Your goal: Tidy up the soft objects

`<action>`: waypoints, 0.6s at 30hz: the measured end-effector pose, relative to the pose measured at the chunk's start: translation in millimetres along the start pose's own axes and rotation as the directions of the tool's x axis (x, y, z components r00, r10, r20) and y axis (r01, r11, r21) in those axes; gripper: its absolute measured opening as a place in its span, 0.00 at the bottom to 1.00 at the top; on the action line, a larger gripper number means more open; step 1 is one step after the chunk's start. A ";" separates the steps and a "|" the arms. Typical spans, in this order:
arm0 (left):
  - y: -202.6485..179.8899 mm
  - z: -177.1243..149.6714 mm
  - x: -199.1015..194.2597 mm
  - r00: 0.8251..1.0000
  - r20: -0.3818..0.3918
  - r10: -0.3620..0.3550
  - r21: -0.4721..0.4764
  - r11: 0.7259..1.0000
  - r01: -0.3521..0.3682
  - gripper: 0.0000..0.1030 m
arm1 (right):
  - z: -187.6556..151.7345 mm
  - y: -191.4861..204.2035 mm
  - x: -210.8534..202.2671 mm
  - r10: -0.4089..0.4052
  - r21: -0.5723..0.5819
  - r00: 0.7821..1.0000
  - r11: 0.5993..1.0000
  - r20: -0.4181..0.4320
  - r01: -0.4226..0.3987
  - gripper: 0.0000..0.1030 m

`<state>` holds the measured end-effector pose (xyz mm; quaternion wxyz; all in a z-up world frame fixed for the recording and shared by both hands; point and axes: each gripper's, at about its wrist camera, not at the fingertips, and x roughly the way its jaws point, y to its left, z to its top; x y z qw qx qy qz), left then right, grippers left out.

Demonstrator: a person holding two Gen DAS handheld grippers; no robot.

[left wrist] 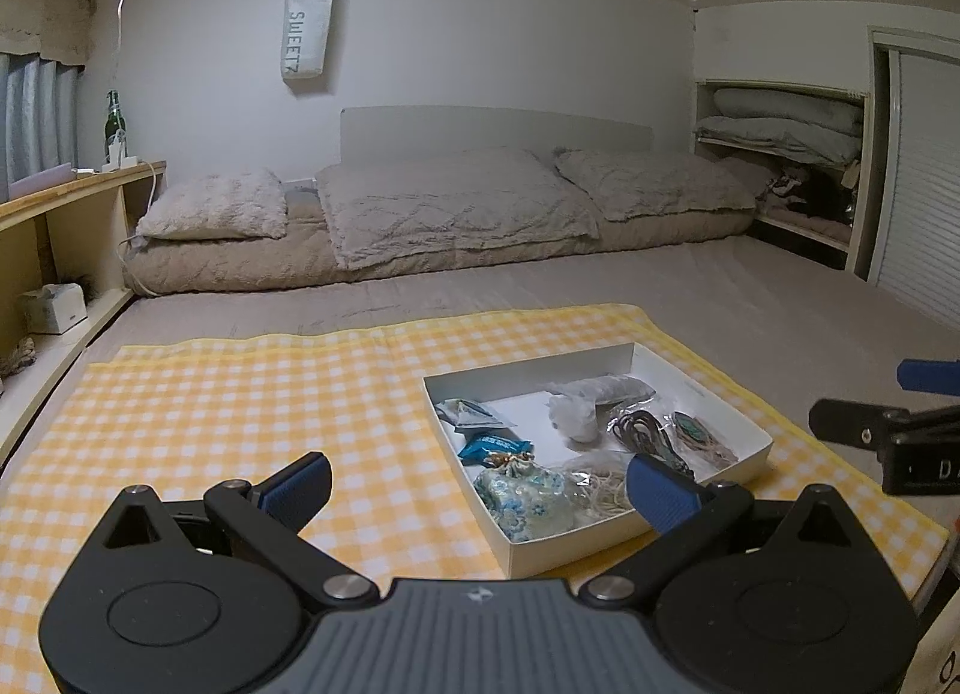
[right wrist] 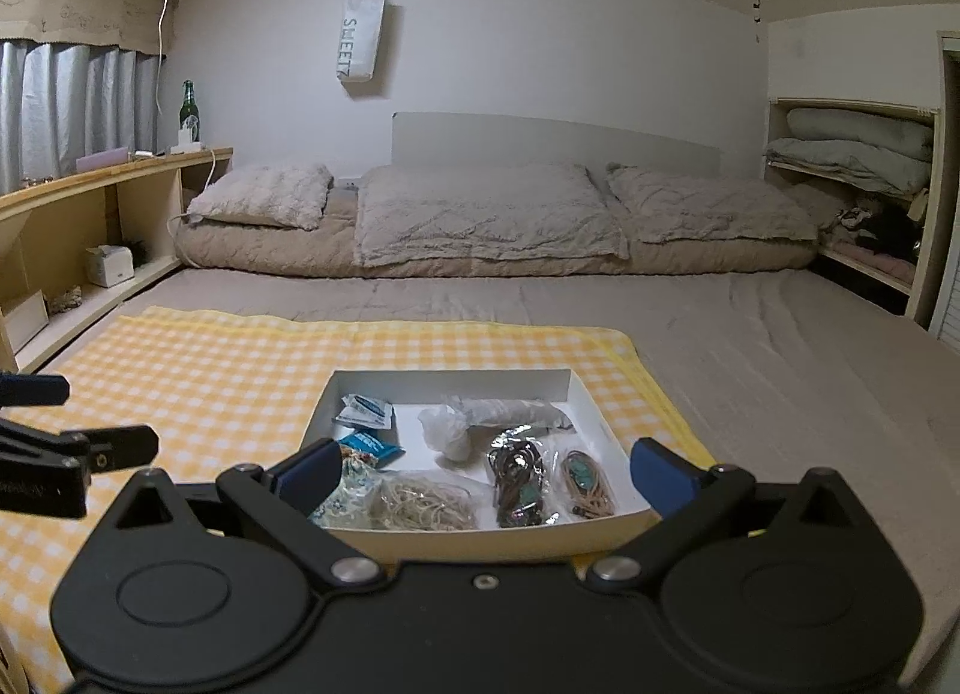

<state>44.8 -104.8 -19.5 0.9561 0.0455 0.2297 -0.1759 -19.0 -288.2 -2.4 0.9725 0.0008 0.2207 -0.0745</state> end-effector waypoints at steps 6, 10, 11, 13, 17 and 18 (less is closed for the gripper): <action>-0.5 0.8 -0.3 1.000 -0.001 -0.003 -0.006 1.000 0.003 1.00 | -0.5 0.9 0.9 0.004 -0.001 1.000 1.000 -0.005 -0.004 1.00; -0.1 0.7 -0.5 1.000 -0.001 -0.002 -0.004 1.000 0.002 1.00 | -1.5 1.0 1.3 0.009 0.002 1.000 1.000 -0.009 -0.009 1.00; -0.2 0.7 -0.4 1.000 0.000 -0.002 -0.003 1.000 0.002 1.00 | -1.6 1.1 1.3 0.009 0.001 1.000 1.000 -0.008 -0.009 1.00; 0.3 0.4 -0.2 1.000 0.000 -0.001 -0.003 1.000 0.001 1.00 | -0.8 0.7 2.1 0.010 0.001 1.000 1.000 -0.009 -0.010 1.00; 0.6 0.5 -0.4 1.000 0.002 0.000 -0.005 1.000 0.000 1.00 | -0.3 0.8 1.5 0.012 0.001 1.000 1.000 -0.011 -0.012 1.00; 0.5 0.5 -0.4 1.000 0.002 0.001 -0.004 1.000 -0.001 1.00 | -0.3 0.7 1.5 0.012 0.002 1.000 1.000 -0.011 -0.012 1.00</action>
